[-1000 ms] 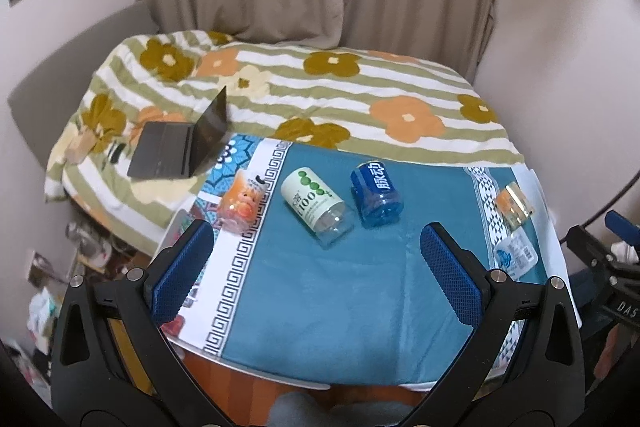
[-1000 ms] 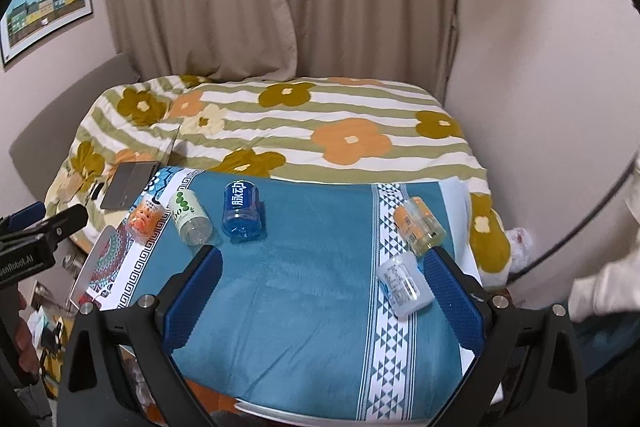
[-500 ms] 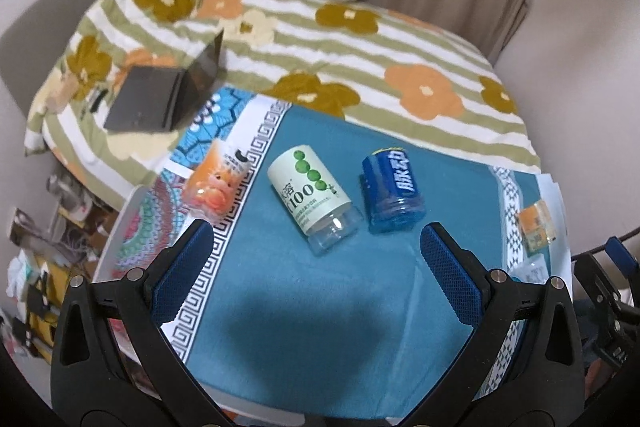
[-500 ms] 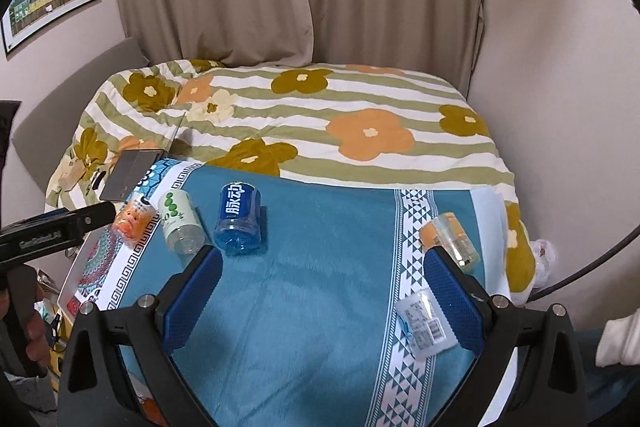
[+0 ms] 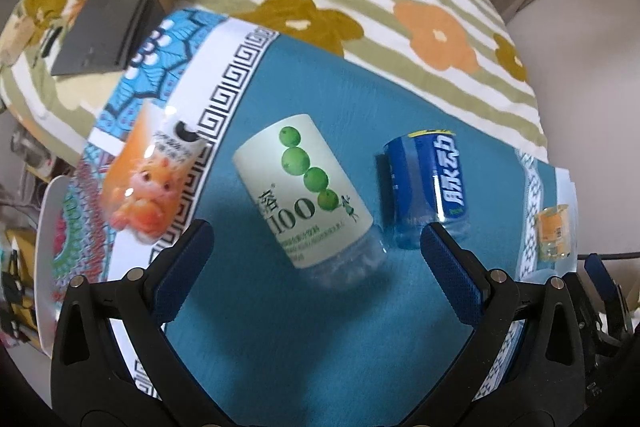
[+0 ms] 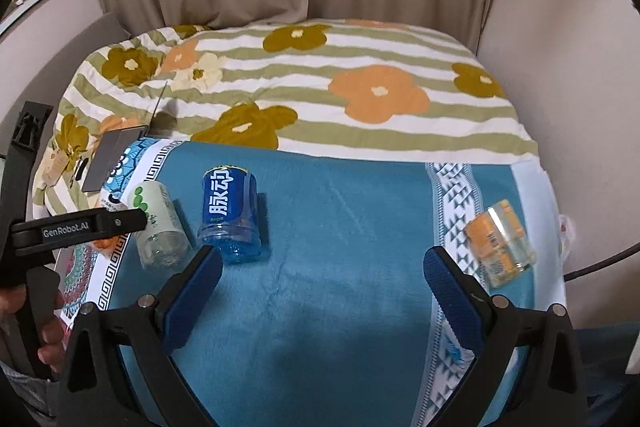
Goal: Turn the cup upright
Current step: 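Move the left gripper to the lying white grape cup and close on it, then lift and rotate the white cup upright with the left gripper, set it down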
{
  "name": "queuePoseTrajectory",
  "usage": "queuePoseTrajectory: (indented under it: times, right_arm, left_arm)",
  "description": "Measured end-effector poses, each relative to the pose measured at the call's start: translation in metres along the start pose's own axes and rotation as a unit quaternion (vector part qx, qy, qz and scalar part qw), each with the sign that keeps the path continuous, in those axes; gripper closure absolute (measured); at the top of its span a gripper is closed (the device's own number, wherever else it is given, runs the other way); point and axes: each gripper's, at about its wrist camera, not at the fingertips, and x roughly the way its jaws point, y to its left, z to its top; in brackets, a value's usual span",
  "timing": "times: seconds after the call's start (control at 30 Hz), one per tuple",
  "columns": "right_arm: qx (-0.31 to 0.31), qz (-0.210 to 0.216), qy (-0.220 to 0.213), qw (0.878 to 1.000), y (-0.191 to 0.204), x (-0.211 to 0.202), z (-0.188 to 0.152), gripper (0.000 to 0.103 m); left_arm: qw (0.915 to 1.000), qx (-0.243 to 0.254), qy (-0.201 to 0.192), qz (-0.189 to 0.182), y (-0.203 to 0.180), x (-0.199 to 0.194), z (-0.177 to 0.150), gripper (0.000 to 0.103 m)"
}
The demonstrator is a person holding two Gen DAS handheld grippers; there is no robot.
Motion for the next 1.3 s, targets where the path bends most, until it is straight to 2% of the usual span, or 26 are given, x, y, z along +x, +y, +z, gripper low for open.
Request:
queuePoseTrajectory:
  times: [0.23,0.53,0.67,0.7,0.97,1.3]
  right_arm:
    - [0.017,-0.006,0.031,0.999,0.003,0.027,0.007,0.002]
    - [0.029,-0.014,0.052,0.998,0.003,0.047,0.016,0.002]
    - [0.031,-0.013,0.057,0.998,0.004,0.052,0.018,0.002]
    - [0.032,-0.012,0.058,0.998,0.004,0.053,0.018,0.002]
    - [0.038,-0.009,0.056,0.998,0.005,0.054,0.022,0.002]
    - [0.039,0.002,0.036,0.999,0.003,0.031,0.014,0.002]
  left_arm:
    - [0.9991,-0.01,0.041,0.007,0.004,0.034,0.009,0.0]
    - [0.9962,-0.04,0.078,-0.005,0.012,0.058,0.023,0.0]
    - [0.9937,-0.044,0.102,-0.017,0.011,0.066,0.021,0.021]
    - [0.9934,-0.042,0.105,-0.017,0.009,0.067,0.021,0.024]
    - [0.9945,-0.031,0.098,-0.02,0.009,0.061,0.019,0.026]
    - [0.9977,0.01,0.067,-0.01,0.003,0.022,0.002,0.027]
